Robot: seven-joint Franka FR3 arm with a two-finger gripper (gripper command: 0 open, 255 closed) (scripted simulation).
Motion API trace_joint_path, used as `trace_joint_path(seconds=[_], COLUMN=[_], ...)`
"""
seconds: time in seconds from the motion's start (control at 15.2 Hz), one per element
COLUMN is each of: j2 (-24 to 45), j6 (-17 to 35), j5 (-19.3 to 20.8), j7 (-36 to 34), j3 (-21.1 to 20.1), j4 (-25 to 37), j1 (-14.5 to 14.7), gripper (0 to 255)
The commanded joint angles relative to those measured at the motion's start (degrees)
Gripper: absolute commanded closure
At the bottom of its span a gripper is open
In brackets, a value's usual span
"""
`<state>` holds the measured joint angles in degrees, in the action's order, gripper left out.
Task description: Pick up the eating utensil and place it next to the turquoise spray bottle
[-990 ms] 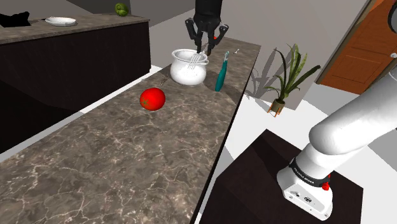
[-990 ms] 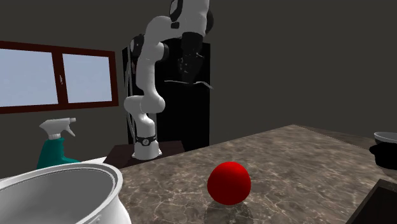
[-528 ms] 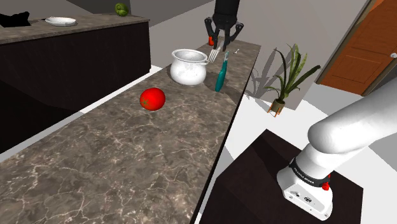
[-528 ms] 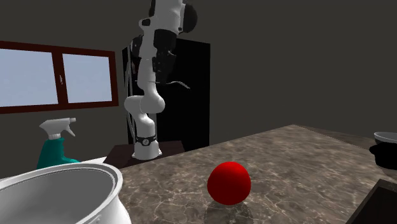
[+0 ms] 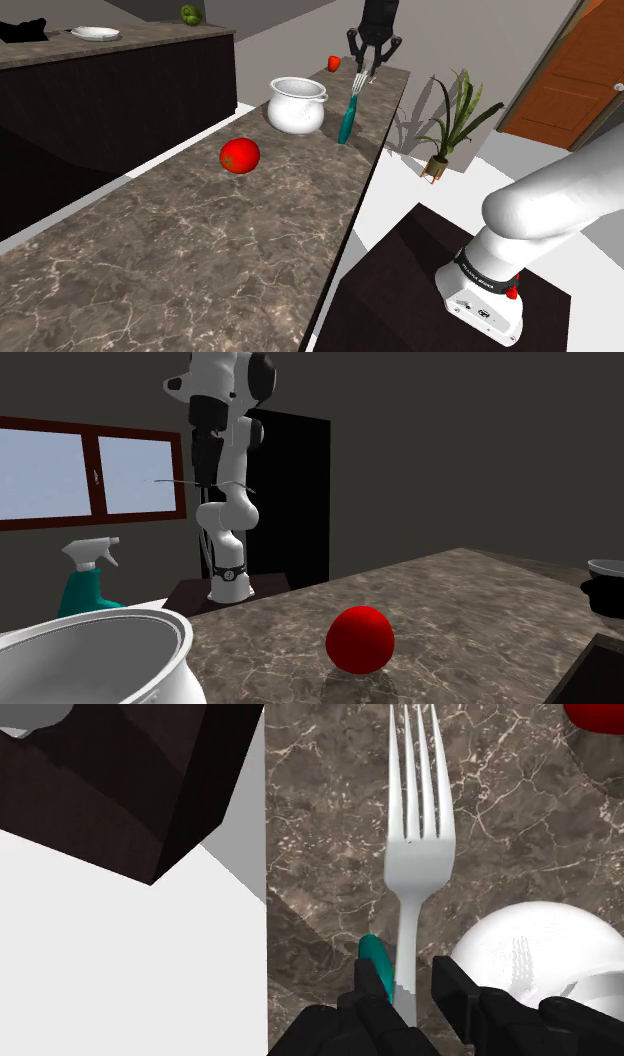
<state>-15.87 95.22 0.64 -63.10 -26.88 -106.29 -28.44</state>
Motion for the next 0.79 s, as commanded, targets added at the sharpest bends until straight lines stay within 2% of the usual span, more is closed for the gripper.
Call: trace_joint_path(seconds=[0.0, 0.73], j2=[0.5, 7.1], j6=[0.2, 2.2], j5=[0.5, 3.4], j7=[2.7, 15.7], j3=[1.8, 9.8], j4=[0.4, 5.7], j1=[-1.0, -6.7], gripper=[255, 255])
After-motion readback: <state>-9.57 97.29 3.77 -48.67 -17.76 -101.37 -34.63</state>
